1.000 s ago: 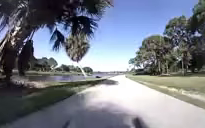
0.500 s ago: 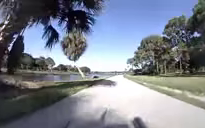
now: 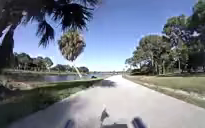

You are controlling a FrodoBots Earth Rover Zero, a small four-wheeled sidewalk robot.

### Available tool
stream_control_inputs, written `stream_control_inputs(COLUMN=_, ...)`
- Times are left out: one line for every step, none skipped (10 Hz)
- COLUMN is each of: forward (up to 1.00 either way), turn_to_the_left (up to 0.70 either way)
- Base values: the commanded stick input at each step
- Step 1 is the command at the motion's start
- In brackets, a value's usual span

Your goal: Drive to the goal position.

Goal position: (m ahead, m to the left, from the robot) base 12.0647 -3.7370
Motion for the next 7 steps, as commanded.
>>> stream_control_inputs(forward=0.7, turn_to_the_left=0.0)
stream_control_inputs(forward=0.7, turn_to_the_left=0.0)
stream_control_inputs(forward=0.7, turn_to_the_left=0.0)
stream_control_inputs(forward=0.7, turn_to_the_left=0.0)
stream_control_inputs(forward=0.7, turn_to_the_left=0.0)
stream_control_inputs(forward=0.7, turn_to_the_left=0.0)
stream_control_inputs(forward=0.7, turn_to_the_left=0.1)
